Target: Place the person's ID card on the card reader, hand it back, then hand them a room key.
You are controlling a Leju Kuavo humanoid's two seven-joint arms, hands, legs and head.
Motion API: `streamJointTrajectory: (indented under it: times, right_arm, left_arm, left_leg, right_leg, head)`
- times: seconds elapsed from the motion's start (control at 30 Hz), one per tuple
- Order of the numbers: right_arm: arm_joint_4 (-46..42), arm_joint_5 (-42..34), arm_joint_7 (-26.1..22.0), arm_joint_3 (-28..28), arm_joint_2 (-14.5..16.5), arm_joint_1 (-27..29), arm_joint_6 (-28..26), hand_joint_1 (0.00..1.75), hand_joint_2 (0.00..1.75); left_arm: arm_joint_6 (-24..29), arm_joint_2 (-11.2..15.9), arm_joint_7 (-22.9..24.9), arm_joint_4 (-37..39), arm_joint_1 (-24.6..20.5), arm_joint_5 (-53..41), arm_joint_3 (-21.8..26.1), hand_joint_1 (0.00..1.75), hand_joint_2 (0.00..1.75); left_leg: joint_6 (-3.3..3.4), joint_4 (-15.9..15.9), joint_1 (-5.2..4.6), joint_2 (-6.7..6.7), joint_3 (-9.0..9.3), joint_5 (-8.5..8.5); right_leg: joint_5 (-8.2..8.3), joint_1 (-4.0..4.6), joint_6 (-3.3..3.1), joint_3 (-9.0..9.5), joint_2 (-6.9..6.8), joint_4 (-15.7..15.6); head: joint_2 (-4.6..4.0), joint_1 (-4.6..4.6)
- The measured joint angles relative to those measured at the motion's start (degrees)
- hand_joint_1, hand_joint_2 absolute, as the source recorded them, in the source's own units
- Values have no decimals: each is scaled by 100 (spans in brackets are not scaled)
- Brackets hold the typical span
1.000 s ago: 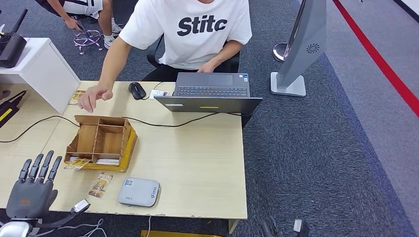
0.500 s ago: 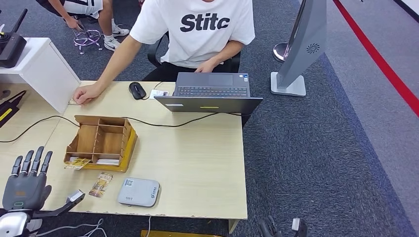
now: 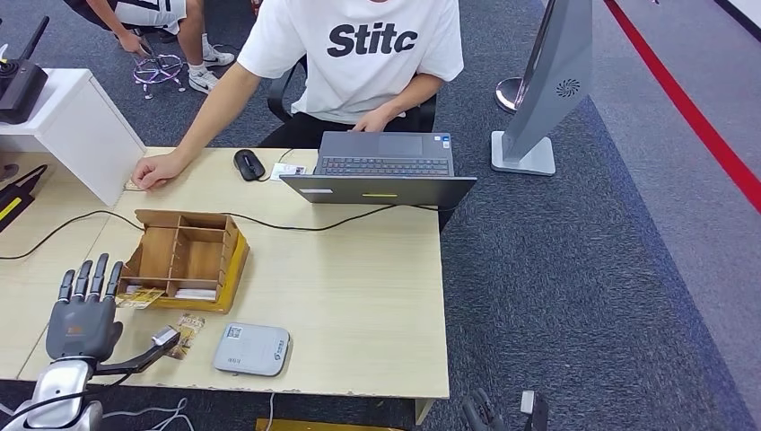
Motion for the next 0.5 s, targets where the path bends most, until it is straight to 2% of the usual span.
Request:
streamJointTrajectory:
  times: [0.23,0.5]
  right_arm:
    - [-1,39,15,3,3,-14,0,0,175]
    - [1,57,16,3,19,-22,-2,0,175]
  left_arm:
    - [2,-2,110,5,-165,0,-547,0,175]
    - [2,-2,131,5,-232,0,-739,0,175]
  left_leg:
    - [0,0,0,1,0,0]
    - [0,0,1,2,0,0]
  right_leg:
    - [0,0,0,-1,0,0]
    - [0,1,0,-1,1,0]
  head:
    - [0,-1]
    - [0,-1]
